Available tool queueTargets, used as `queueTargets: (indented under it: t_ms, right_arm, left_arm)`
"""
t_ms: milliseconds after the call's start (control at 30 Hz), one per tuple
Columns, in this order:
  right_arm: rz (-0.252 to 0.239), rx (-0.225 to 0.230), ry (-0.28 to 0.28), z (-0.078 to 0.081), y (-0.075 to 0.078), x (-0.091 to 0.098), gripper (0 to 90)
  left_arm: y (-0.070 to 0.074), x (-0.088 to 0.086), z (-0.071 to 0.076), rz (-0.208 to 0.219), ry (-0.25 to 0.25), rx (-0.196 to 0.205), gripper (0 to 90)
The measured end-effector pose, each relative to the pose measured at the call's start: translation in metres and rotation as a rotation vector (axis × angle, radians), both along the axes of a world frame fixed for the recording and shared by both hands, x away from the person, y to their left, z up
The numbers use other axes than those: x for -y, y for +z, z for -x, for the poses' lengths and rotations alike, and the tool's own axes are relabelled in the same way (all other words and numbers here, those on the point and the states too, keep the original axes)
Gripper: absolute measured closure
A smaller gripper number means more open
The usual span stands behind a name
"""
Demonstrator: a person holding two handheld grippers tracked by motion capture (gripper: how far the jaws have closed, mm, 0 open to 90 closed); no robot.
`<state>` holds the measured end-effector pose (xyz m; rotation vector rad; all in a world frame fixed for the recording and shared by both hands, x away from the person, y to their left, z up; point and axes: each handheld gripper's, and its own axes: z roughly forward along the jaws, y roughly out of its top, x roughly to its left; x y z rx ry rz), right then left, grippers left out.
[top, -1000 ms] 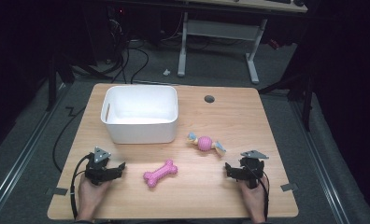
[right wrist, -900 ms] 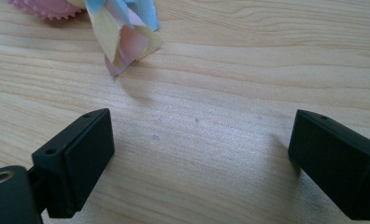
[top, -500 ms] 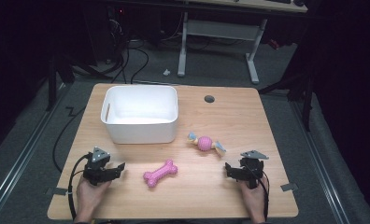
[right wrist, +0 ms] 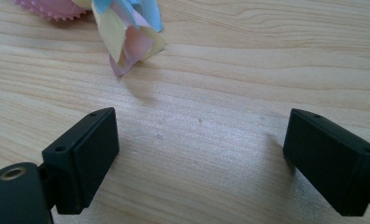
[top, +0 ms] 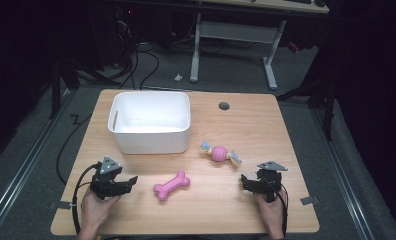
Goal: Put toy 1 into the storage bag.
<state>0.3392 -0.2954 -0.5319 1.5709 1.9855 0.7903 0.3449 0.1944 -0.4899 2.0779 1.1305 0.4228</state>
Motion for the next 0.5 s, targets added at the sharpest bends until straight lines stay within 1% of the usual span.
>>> queueTargets:
  t_ms: [33, 67, 100, 167, 200, 233, 267, 300, 333, 367, 400, 433, 500]
  right_arm:
    - [0.001, 0.000, 0.000, 0.000, 0.000, 0.000, 10.8]
    - [0.000, 0.001, 0.000, 0.000, 0.000, 0.000, 10.9]
    - [-0.001, 0.000, -0.001, 0.000, 0.000, 0.000, 10.9]
    - [-0.001, 0.000, -0.001, 0.000, 0.000, 0.000, 11.0]
    - [-0.001, 0.000, -0.001, 0.000, 0.000, 0.000, 11.0]
    - [0.000, 0.001, 0.001, 0.000, 0.000, 0.000, 11.1]
    - [0.000, 0.001, 0.001, 0.000, 0.000, 0.000, 11.1]
    - [-0.001, 0.001, 0.000, 0.000, 0.000, 0.000, 11.1]
    - [-0.001, 0.001, 0.000, 0.000, 0.000, 0.000, 11.1]
    - [-0.001, 0.001, 0.000, 0.000, 0.000, 0.000, 11.1]
    - [-0.001, 0.001, 0.000, 0.000, 0.000, 0.000, 11.1]
    - [-0.001, 0.001, 0.000, 0.000, 0.000, 0.000, 11.1]
    - [0.000, 0.001, 0.001, 0.000, 0.000, 0.000, 11.1]
  left_arm:
    - [0.003, 0.001, 0.000, 0.001, -0.004, 0.005, 31.5]
    - [0.003, 0.001, 0.000, 0.001, -0.004, 0.005, 31.4]
    - [0.009, 0.004, 0.000, 0.005, -0.013, 0.013, 31.2]
    - [0.015, 0.009, 0.000, 0.009, -0.025, 0.018, 31.0]
    - [0.015, 0.009, 0.000, 0.009, -0.025, 0.018, 30.8]
    - [0.019, 0.014, 0.001, 0.004, -0.042, 0.020, 30.8]
    - [0.019, 0.014, 0.001, 0.004, -0.042, 0.020, 30.7]
    - [0.023, 0.020, 0.001, -0.005, -0.059, 0.024, 30.5]
    - [0.025, 0.023, 0.001, -0.007, -0.070, 0.022, 30.1]
    - [0.025, 0.023, 0.001, -0.007, -0.070, 0.022, 29.7]
    - [0.027, 0.027, 0.000, -0.011, -0.082, 0.022, 29.1]
    - [0.027, 0.029, 0.000, -0.003, -0.096, 0.014, 29.1]
    - [0.030, 0.039, -0.001, -0.013, -0.121, 0.010, 28.2]
